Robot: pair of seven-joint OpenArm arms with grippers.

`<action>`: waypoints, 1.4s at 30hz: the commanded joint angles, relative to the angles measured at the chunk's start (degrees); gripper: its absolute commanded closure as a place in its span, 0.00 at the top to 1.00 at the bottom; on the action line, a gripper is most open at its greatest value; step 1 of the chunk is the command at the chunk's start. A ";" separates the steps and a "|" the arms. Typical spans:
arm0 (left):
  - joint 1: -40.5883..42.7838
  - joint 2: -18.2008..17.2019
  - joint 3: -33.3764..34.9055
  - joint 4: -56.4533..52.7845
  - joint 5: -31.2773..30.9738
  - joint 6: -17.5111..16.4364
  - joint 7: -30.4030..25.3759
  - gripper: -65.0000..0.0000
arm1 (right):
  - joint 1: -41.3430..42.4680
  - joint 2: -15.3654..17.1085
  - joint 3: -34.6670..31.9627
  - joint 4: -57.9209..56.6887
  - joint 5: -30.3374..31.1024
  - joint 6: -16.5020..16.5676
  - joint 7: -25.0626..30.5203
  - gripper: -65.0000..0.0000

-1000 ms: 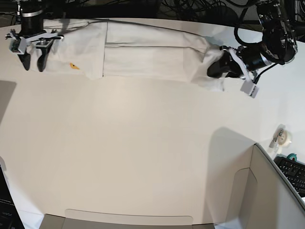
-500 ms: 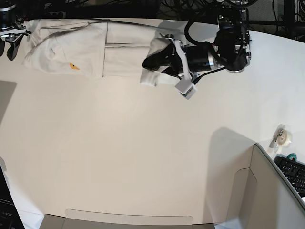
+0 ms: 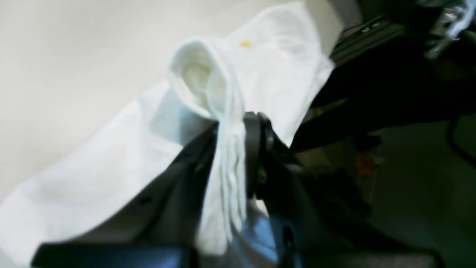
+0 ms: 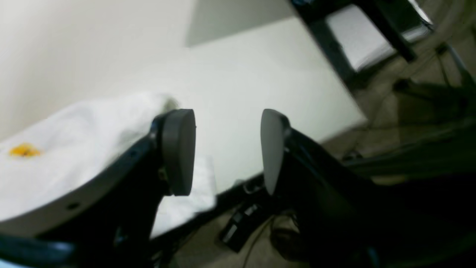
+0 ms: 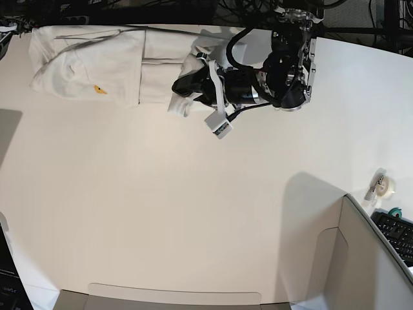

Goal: Layout the t-shirt on the table in an organized manner, then fold the t-shirt properly
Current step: 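Lift the strip end with the left gripper and carry it toward the right gripper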

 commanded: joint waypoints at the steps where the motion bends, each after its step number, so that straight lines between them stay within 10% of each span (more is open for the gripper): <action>1: -0.59 0.44 0.36 0.72 -1.76 -0.26 -0.45 0.00 | 0.63 0.37 2.28 0.75 0.15 1.52 -0.88 0.43; 8: -0.59 0.35 0.62 0.11 -1.76 -0.26 -0.54 0.00 | 5.29 0.19 7.90 0.66 0.07 5.03 -9.85 0.43; 36: -7.71 -0.44 11.08 -4.29 -1.67 -0.35 -3.00 0.00 | 5.29 0.11 7.46 -0.39 0.07 5.03 -10.11 0.43; 42: -8.32 -0.44 13.99 -4.29 -1.76 -0.35 -3.26 0.29 | 5.29 0.11 7.46 -0.39 0.07 5.03 -10.11 0.43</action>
